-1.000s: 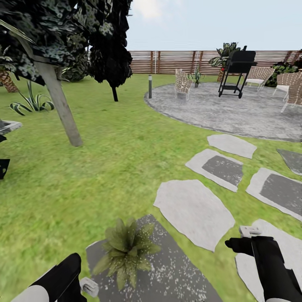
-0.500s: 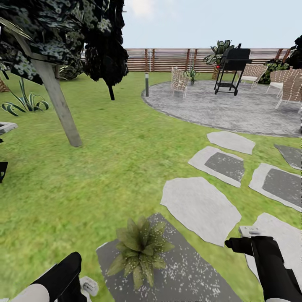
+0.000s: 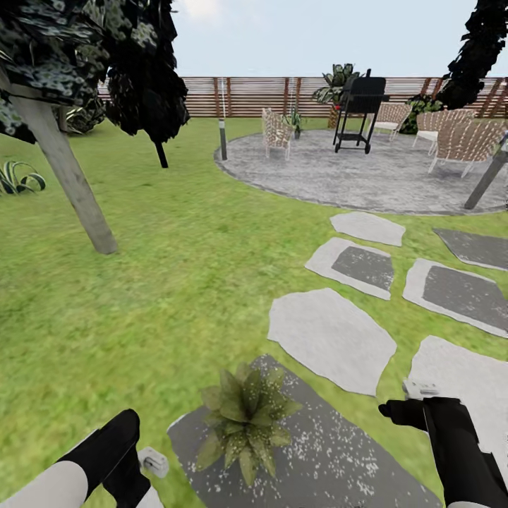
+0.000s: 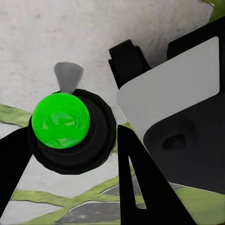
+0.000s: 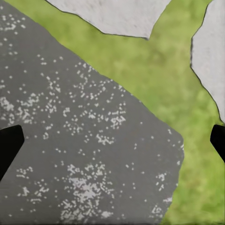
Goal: Pick up the pesticide atomizer in the garden and spray insectifuge to fully cover both potted plants in the garden.
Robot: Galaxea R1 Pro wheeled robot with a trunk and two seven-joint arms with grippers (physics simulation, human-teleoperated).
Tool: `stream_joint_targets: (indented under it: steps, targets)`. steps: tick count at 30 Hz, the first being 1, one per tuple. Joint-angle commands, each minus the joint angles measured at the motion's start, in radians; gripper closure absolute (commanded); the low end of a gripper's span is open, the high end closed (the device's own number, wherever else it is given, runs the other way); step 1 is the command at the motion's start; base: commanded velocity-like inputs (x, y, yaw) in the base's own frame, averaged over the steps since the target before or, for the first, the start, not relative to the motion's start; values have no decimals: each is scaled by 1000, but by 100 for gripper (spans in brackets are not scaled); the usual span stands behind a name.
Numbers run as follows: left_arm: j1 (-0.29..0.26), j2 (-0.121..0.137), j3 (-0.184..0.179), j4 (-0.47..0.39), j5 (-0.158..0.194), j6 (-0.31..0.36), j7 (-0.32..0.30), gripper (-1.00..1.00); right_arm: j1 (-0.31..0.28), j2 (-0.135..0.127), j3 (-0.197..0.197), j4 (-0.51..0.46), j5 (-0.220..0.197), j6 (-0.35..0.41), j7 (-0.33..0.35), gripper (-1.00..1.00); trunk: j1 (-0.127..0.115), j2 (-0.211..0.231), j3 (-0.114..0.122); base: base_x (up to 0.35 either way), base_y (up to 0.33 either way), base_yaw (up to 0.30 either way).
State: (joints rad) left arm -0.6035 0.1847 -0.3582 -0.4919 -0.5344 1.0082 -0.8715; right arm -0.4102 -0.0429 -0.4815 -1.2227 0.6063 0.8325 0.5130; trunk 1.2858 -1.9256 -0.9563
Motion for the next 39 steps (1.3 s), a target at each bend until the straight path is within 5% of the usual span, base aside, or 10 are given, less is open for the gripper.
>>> stream_joint_targets:
  steps: [1,39]
  targets:
    - [0,1,-4,-2,-9,1,-10,100,-1,0,-1,-1,10,2,10,-100,0,0,-2,0,200,-174]
    - [-11,1,-4,-78,-9,1,-12,100,-1,0,-3,-1,10,3,10,-100,0,0,-33,0,16,-223]
